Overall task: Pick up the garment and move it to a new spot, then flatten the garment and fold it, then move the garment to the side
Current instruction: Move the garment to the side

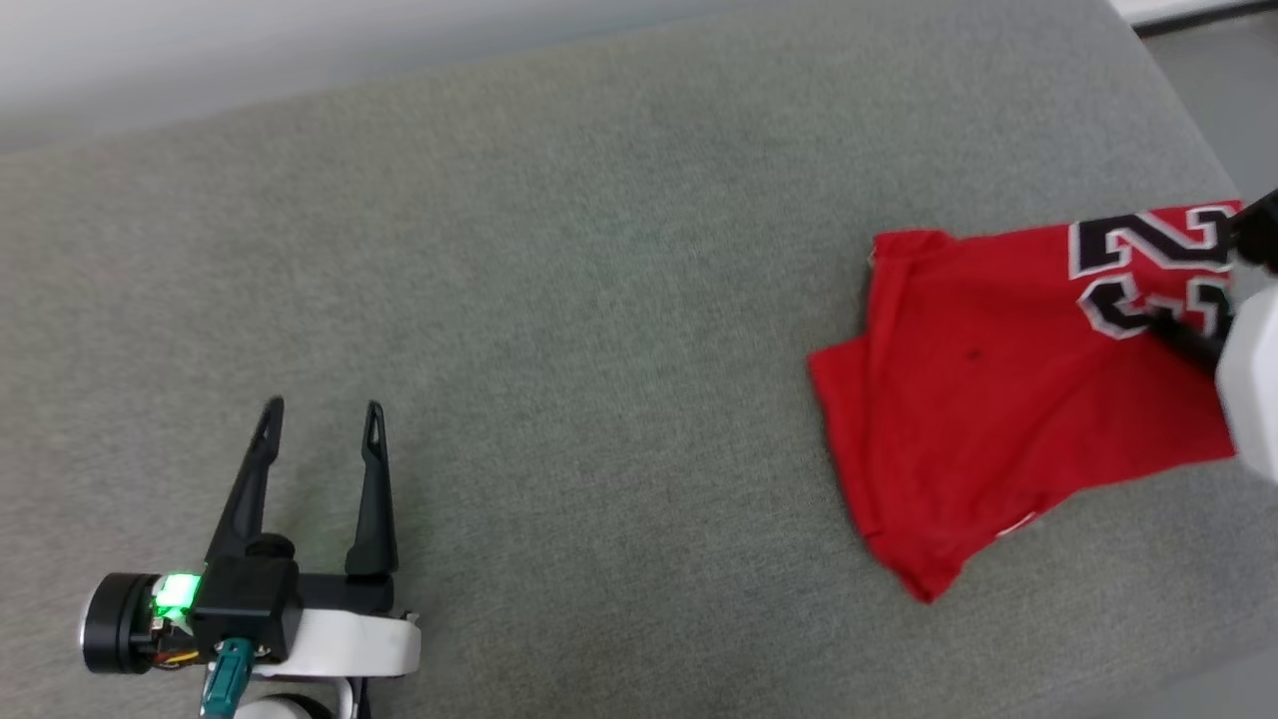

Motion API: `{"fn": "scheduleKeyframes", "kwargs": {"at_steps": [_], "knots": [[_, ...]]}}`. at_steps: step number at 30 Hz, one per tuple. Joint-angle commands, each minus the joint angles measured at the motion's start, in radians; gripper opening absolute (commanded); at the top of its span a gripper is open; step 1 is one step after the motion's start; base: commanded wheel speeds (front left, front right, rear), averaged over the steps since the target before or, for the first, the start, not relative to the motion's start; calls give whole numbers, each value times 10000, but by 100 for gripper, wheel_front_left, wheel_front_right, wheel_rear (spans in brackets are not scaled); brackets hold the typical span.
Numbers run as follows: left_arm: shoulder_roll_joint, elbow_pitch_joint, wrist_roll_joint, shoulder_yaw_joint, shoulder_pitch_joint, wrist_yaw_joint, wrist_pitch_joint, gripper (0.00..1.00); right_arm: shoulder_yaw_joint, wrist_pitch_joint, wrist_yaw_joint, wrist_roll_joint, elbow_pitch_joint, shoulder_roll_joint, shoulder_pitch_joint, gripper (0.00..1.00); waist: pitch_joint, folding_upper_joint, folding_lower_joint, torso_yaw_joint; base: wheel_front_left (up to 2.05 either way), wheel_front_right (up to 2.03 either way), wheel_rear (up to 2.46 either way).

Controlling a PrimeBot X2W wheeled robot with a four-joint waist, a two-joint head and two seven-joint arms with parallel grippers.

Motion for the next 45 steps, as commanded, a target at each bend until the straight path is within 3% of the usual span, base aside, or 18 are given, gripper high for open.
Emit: {"fn": "scheduleKeyframes", "kwargs": {"at_steps": [1,12,20,21,22,23,28,32,38,45], "knots": [[118,-121,68,25,-232,-43,-20,100,-106,-305,-9,-233,456,-111,-366,0,971,-1,-1,-442,0,0,0],[562,-1068,146,108,-742,69,-20,100,-1237,-1567,-9,-1129,3689,-389,-1425,0,2536,-1,-1,-109,0,0,0],[564,-1264,68,71,-800,228,-20,100,-1820,-1925,-9,-1807,5011,147,-1546,0,2789,-1,-1,81,0,0,0],[547,-1249,51,52,-790,260,-20,100,-1906,-1966,-9,-1921,5194,218,-1540,40,2725,-1,-1,112,0,0,0],[521,-1238,26,29,-769,273,-20,100,-1986,-2030,-9,-2031,5354,280,-1531,89,2631,-1,-1,149,0,0,0],[495,-1220,2,12,-738,292,-20,100,-2050,-2093,-9,-2165,5525,359,-1522,100,2511,-1,-1,187,0,0,0],[330,-1029,-130,-70,-517,387,-20,100,-2272,-2872,-9,-3420,5920,351,-1585,100,1548,-1,-1,449,0,0,0],[115,-838,-313,-76,-121,507,-20,100,-2799,-4397,-9,-4828,5852,330,-1742,100,637,-1,-1,735,0,0,0],[-138,-618,-527,-21,559,599,-20,100,-4197,-6687,-9,-6326,5293,1119,-1369,100,-515,-1,-1,1208,0,0,0],[-271,-458,-626,30,1073,624,-20,100,-5909,-8374,-9,-7586,3931,2918,-296,100,-1245,-1,-1,1784,0,0,0]]}}
